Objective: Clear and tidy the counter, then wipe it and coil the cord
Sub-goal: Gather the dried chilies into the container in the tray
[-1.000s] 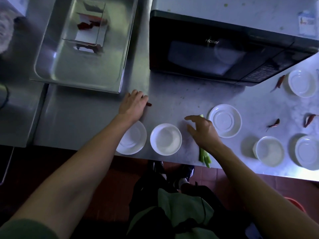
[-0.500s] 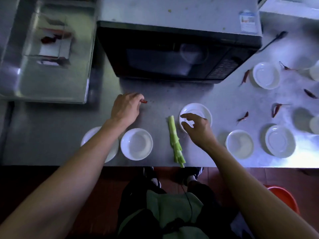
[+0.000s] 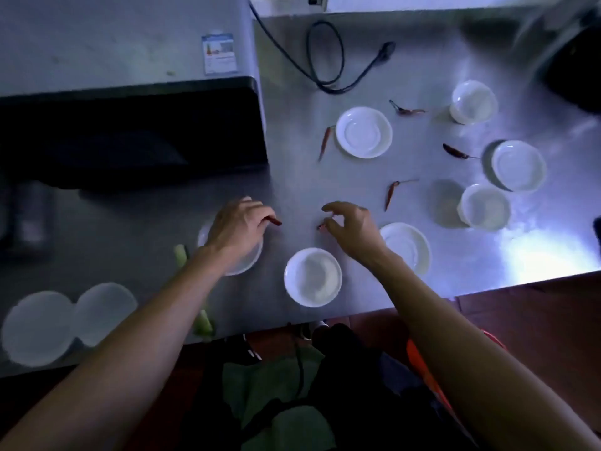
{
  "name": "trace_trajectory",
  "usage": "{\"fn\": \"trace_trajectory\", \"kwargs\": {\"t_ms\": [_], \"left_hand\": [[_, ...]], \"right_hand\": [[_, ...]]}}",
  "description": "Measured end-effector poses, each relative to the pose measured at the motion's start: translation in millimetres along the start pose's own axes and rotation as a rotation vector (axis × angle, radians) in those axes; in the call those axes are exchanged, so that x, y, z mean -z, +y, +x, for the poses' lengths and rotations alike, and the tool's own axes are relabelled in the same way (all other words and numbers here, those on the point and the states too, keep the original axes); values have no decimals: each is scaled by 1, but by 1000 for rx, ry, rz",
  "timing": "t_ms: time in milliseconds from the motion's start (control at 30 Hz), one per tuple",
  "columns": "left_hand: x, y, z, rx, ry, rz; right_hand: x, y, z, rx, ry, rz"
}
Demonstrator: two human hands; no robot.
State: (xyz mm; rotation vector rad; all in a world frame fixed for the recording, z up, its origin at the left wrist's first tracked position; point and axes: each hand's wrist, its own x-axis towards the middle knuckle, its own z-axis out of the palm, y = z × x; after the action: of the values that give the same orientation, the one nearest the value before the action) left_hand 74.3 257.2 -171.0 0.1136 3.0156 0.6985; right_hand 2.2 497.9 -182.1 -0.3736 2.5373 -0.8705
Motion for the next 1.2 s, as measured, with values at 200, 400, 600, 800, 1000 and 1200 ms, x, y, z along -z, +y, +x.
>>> {"fn": "trace_trajectory", "kwargs": {"t_ms": [200, 400, 600, 800, 1000, 1200], "left_hand": [[-27, 46, 21, 136, -40, 4], [-36, 51, 17, 232, -70, 6], [-39, 45, -1, 390, -78, -40], [-32, 32, -28, 434, -20, -63], [-5, 5, -72, 447, 77, -44], [31, -39, -149, 492, 199, -72]], "right_hand": [[4, 34, 23, 138, -130, -161], [-11, 48, 43, 383, -199, -448], [-17, 53, 53, 345, -171, -483], [-22, 21, 48, 223, -111, -324], [-43, -45, 30, 310, -42, -216], [-90, -130, -4, 378, -25, -102]]}}
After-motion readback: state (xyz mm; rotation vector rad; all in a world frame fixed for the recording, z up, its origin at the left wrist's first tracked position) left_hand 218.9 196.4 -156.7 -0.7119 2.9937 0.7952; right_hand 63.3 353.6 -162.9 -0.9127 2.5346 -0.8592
